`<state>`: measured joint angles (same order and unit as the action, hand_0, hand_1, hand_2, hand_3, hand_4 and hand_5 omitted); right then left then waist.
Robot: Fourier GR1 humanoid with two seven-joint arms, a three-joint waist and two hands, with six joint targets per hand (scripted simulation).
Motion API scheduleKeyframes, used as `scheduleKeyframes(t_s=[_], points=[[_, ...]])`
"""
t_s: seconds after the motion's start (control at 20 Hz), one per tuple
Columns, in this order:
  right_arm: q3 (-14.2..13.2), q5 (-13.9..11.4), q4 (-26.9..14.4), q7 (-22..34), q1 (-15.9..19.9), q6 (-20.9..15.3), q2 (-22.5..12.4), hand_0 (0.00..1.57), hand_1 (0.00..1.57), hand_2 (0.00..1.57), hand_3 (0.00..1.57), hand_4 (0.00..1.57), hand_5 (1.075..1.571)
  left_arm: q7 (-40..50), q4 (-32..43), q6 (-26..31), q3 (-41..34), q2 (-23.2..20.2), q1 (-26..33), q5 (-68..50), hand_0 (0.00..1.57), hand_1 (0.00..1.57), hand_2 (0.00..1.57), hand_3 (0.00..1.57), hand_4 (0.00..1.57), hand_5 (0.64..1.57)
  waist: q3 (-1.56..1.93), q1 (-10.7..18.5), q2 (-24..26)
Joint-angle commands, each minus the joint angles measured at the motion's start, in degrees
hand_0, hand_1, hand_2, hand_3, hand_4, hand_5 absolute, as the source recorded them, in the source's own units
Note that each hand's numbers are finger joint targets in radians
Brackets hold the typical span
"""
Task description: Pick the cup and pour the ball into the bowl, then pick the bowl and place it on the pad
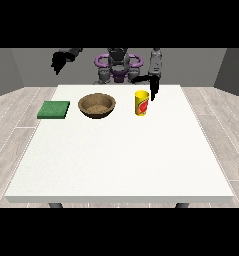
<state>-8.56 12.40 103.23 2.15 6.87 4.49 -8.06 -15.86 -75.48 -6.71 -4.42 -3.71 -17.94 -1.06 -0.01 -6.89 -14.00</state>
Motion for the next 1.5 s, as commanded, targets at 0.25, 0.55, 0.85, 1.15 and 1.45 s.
scheduleKeyframes(t_s=[0.25,0.55,0.85,1.15,1.45], points=[[-3.79,1.08,-10.73,-6.25,1.34,2.74,-1.07,0.00,0.00,0.00,0.00,0.67,1.562,-4.95,15.19,3.18,-3.41,-2.77,-7.92,-1.05,0.00,0.00,0.00,0.00,0.16,1.432,0.02,0.84,1.49],[-6.04,3.81,-9.18,-4.54,0.26,6.98,-5.08,0.00,0.00,0.00,0.00,0.67,1.563,-18.39,26.91,1.83,-5.29,-0.43,-6.15,-0.72,0.00,0.00,0.00,0.00,0.21,1.435,-0.01,-1.90,0.94],[-5.34,6.46,-5.68,-3.04,1.64,9.41,-5.87,0.00,0.00,0.00,0.00,0.66,1.569,-24.20,35.27,-3.61,-7.08,-1.40,-8.77,1.70,0.92,0.92,1.32,1.38,1.24,1.538,-0.03,-5.87,-2.09],[-9.97,11.67,-6.31,1.59,4.19,11.53,-10.92,0.00,0.00,0.00,0.16,0.64,1.568,-25.06,39.45,-11.97,-8.44,-2.52,-12.77,4.11,1.28,1.28,1.57,1.57,1.37,1.457,-0.02,-7.72,-2.91],[-10.85,11.50,-13.31,3.39,2.15,12.10,-11.46,0.00,0.00,0.00,0.29,0.64,1.567,-13.98,38.57,-17.07,-2.82,-2.75,-15.80,10.33,1.27,1.27,1.57,1.57,1.40,1.432,0.06,-5.03,7.06]])
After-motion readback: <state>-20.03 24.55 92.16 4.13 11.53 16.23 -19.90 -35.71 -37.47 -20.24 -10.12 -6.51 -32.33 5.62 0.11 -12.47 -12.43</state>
